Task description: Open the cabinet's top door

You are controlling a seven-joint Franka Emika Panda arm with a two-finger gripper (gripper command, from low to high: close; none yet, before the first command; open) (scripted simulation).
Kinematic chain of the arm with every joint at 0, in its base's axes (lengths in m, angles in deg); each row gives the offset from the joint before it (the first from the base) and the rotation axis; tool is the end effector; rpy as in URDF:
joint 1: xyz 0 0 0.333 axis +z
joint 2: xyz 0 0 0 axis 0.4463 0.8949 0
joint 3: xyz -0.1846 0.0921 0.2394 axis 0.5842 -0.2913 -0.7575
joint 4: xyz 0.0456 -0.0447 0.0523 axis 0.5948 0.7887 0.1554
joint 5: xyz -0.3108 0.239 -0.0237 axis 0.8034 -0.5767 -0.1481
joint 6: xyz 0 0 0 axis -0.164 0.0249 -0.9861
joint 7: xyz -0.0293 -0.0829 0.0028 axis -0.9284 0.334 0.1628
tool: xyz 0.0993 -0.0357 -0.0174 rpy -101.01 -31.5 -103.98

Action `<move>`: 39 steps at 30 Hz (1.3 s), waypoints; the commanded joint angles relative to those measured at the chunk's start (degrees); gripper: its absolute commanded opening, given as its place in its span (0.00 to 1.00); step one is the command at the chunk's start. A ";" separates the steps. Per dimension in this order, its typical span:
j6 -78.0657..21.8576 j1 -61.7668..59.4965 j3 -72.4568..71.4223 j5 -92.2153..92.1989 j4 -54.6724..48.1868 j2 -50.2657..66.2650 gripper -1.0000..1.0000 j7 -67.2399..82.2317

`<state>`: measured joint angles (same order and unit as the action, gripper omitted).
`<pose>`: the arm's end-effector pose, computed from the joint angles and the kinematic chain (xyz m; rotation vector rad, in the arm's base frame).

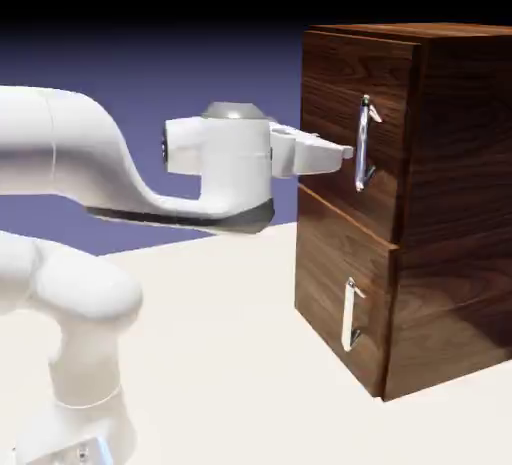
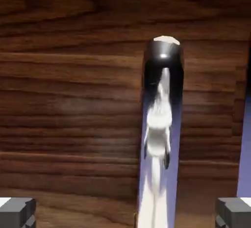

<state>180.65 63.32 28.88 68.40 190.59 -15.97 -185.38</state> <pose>0.3380 -0.0341 0.5251 -1.8401 0.6987 -1.7039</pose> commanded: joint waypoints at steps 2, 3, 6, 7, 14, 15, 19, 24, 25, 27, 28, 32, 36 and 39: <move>-0.31 1.24 1.47 4.99 -0.41 -0.83 1.00 -3.88; -0.47 1.86 2.20 7.48 -0.61 -1.24 1.00 -5.82; -0.69 2.75 3.25 11.06 -0.90 -1.83 1.00 -8.60; -1.37 4.83 4.48 11.66 -2.33 -0.60 1.00 -9.06; -4.74 10.47 7.27 12.62 -6.30 4.08 0.00 -10.77; -5.58 8.40 5.45 11.31 -4.98 4.13 0.00 -10.77; -8.46 0.09 -2.36 5.62 -0.10 3.92 0.00 -10.77; -10.83 -9.96 -12.72 -2.17 5.00 2.85 0.00 -10.77; -11.11 -11.88 -14.80 -3.76 5.85 2.55 0.00 -10.77; -11.46 -15.67 -18.95 -6.98 7.42 1.87 0.00 -10.77; -11.54 -17.54 -21.03 -8.61 8.14 1.49 0.00 -10.77; -11.09 -25.02 -29.33 -15.21 10.57 -0.30 0.00 -10.77; -9.31 -32.74 -37.63 -21.89 12.40 -2.63 0.00 -10.77; -6.83 -38.95 -43.77 -26.90 13.36 -4.69 0.00 -10.71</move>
<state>173.86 24.37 -14.88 41.59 203.94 -20.67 -196.08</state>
